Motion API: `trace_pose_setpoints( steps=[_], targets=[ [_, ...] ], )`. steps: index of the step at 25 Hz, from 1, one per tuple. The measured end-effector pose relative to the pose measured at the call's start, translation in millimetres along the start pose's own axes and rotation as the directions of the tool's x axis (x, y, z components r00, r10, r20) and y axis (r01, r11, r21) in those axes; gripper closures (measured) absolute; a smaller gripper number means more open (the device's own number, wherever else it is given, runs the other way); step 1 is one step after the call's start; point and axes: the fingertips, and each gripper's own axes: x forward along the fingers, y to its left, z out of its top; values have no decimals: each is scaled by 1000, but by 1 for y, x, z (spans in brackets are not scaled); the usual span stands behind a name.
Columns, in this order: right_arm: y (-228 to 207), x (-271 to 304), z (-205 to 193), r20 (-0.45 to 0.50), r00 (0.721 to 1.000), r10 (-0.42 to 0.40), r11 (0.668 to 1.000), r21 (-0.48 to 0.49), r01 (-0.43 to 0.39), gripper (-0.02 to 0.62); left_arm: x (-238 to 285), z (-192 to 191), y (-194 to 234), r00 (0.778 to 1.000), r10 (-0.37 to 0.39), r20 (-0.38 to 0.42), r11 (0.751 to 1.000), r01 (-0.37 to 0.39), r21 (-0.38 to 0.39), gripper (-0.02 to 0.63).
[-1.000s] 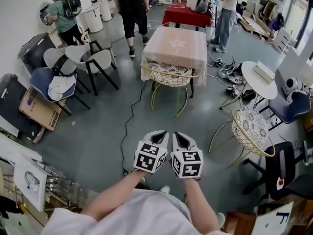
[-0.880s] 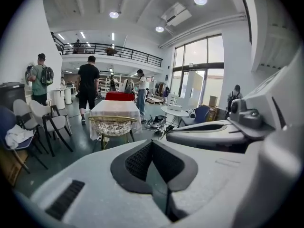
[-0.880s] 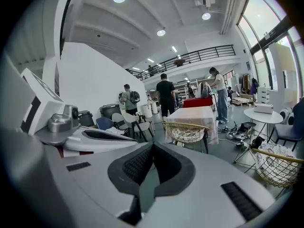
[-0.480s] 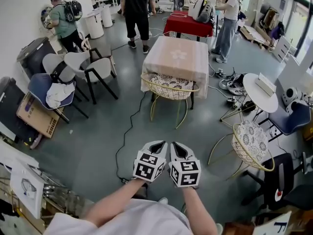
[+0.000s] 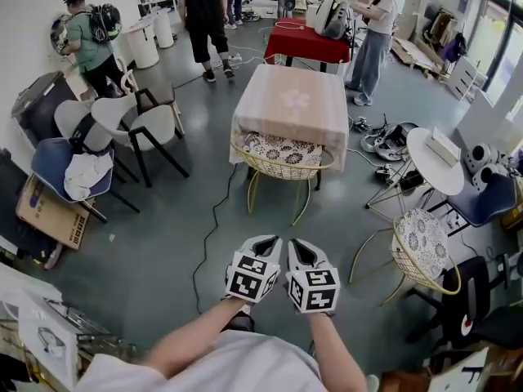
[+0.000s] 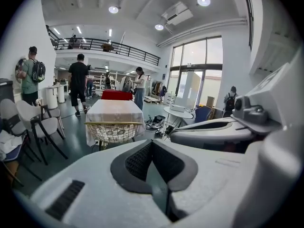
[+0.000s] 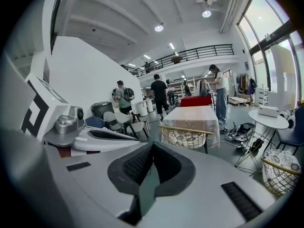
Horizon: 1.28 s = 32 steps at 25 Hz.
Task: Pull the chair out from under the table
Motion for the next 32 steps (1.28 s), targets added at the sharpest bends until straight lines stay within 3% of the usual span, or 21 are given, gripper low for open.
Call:
trace_pose_setpoints(
  steps=[16, 25, 32],
  targets=[
    [26, 111, 51, 1, 997, -72, 997, 2, 72, 594, 30, 45, 114, 996, -90, 13, 996, 89, 14, 604],
    [31, 145, 51, -12, 998, -65, 998, 12, 65, 594, 38, 44, 147, 997, -81, 5, 997, 81, 1, 604],
    [9, 165, 56, -18, 999, -38, 999, 16, 39, 594, 65, 51, 155, 998, -58, -10, 998, 58, -3, 604]
  ],
)
